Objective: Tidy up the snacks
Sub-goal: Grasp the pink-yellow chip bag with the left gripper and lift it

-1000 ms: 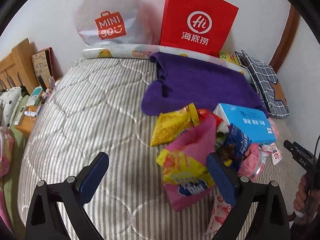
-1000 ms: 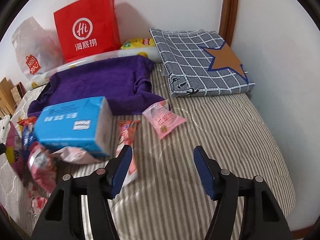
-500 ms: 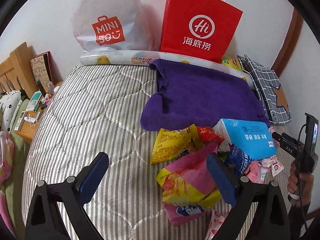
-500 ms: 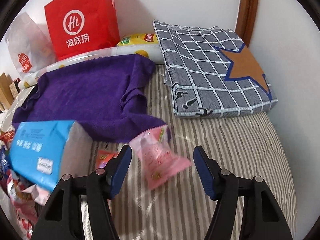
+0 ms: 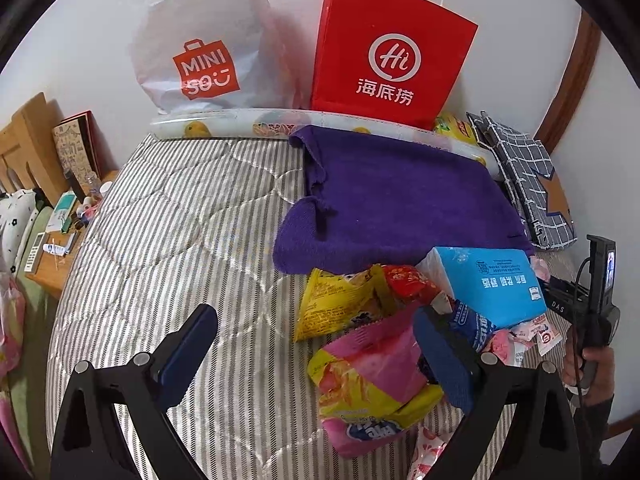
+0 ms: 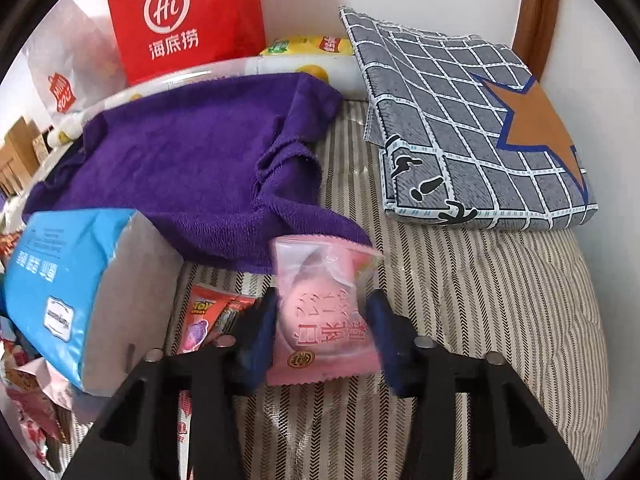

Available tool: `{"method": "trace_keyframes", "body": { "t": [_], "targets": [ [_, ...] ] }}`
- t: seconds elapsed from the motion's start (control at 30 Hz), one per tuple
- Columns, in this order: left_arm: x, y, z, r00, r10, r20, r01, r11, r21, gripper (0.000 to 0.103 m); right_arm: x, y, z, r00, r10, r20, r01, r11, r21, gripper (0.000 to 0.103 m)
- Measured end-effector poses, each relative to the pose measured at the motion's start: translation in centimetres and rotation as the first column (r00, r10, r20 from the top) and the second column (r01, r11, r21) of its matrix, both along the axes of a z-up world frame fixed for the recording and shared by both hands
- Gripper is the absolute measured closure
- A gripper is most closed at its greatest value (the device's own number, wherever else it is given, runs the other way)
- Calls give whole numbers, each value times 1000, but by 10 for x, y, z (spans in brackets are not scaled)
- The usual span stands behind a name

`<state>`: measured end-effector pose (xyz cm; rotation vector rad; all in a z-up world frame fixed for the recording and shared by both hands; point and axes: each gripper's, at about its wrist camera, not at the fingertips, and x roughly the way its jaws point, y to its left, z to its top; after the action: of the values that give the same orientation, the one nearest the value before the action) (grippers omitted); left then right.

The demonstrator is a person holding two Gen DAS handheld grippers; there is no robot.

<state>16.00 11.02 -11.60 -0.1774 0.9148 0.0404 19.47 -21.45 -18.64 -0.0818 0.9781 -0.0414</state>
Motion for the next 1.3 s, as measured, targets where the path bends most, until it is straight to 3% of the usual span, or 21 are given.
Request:
{"method": "trace_keyframes", "body": {
  "t": [0.23, 0.53, 0.77, 0.9, 0.97, 1.13, 1.3],
  "targets": [
    [-15, 9, -1, 1000, 3, -4, -3, 1000, -19, 5, -20, 1, 18, 999, -17, 34, 17, 1000, -7, 61],
    [-25, -15, -17, 993, -107, -41, 103, 991, -84, 4, -68, 3, 53, 991, -84, 99, 86, 996, -12, 61],
    [-22, -44, -39, 982, -162, -95, 167, 985, 45, 3, -106, 7, 60, 990, -97, 103, 101, 994, -34, 61],
    [-19, -47, -45, 982, -153, -109, 162, 984, 79, 4, -121, 9, 57, 991, -109, 81, 111, 993, -29, 61],
    [-18, -44, -47, 984, -139, -109, 148, 986, 82, 6, -127, 10, 54, 991, -113, 71, 116, 993, -37, 61],
    [-20, -38, -45, 978, -184, -95, 183, 983, -18, 35, -138, 14, 50, 990, -130, 56, 131, 991, -24, 61],
    [-22, -37, -40, 977, -201, -75, 199, 979, -41, 38, -146, 21, 51, 990, -132, 54, 132, 991, -11, 61]
  ]
}}
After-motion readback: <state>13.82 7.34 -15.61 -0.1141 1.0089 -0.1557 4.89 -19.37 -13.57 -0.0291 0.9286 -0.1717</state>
